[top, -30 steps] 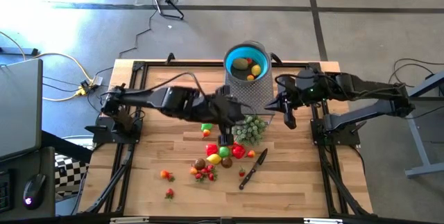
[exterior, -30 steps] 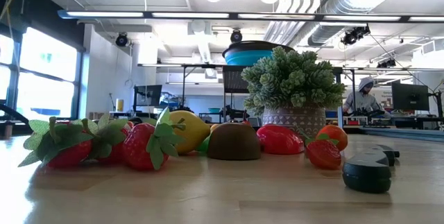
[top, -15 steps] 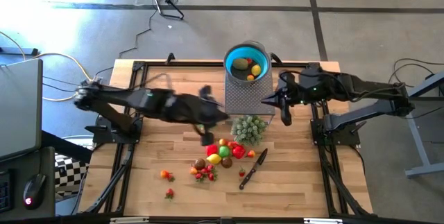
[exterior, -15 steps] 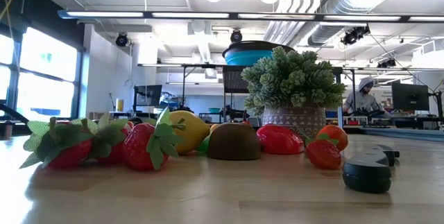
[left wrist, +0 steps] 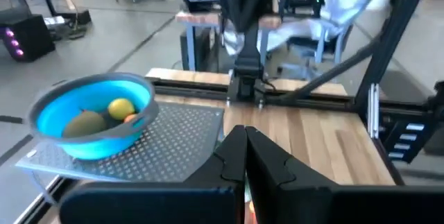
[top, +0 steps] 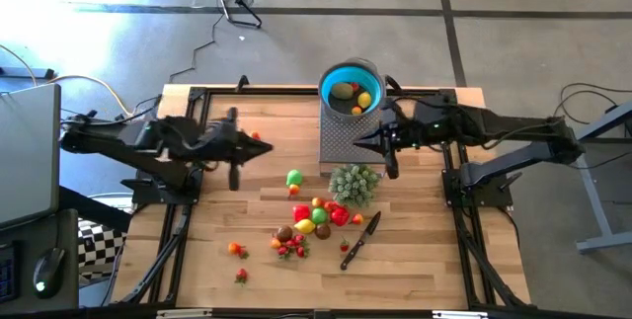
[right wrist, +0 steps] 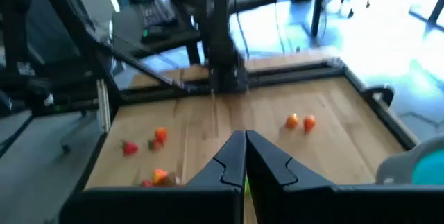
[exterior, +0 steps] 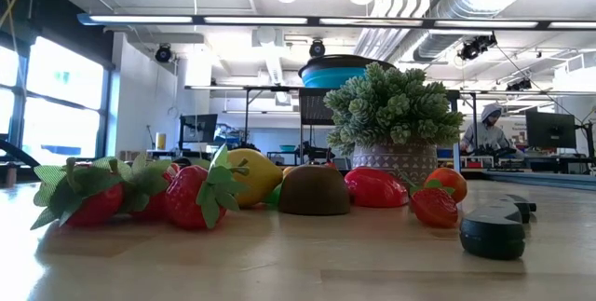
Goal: Pick & Place Fruit
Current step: Put the black knife on the shelf
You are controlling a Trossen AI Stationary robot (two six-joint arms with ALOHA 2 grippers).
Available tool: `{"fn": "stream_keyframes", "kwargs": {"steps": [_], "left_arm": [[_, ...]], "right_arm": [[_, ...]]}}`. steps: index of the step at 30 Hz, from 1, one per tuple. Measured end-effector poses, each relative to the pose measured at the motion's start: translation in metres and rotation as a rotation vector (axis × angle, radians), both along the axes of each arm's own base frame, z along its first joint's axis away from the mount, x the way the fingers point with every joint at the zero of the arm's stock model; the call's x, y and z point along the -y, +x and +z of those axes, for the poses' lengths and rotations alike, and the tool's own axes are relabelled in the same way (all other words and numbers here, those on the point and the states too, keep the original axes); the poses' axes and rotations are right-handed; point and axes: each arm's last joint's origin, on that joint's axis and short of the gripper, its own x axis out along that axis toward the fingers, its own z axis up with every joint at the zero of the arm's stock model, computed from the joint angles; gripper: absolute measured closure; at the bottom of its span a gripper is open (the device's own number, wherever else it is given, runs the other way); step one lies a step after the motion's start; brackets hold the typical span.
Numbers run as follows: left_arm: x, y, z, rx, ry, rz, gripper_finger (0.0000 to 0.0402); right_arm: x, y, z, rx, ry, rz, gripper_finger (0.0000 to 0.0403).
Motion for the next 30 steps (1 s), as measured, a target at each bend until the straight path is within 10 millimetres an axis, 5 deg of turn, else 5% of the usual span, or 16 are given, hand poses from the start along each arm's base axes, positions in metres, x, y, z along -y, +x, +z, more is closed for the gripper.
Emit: {"fn": "stream_keyframes", "kwargs": {"steps": [7, 18, 30], "left_arm": [[-0.006, -0.030, -0.007, 0.057, -0.033, 0.003, 0.0401], [-0.007, -0.033, -0.016, -0.017, -0.026, 0.005, 0.0401], [-0.007, -0.032, -0.015, -0.005, -0.028, 0.005, 0.0401]], "right_arm": [[-0.002, 0.024, -0.009, -0.061, 0.034, 0.067, 0.0400], [-0.021, 0.060, 0.006, -0.334, -0.022, 0.195, 0.0399], [-0.057, 0.075, -0.031, -0.684, -0.110, 0.354, 0.0399]]}}
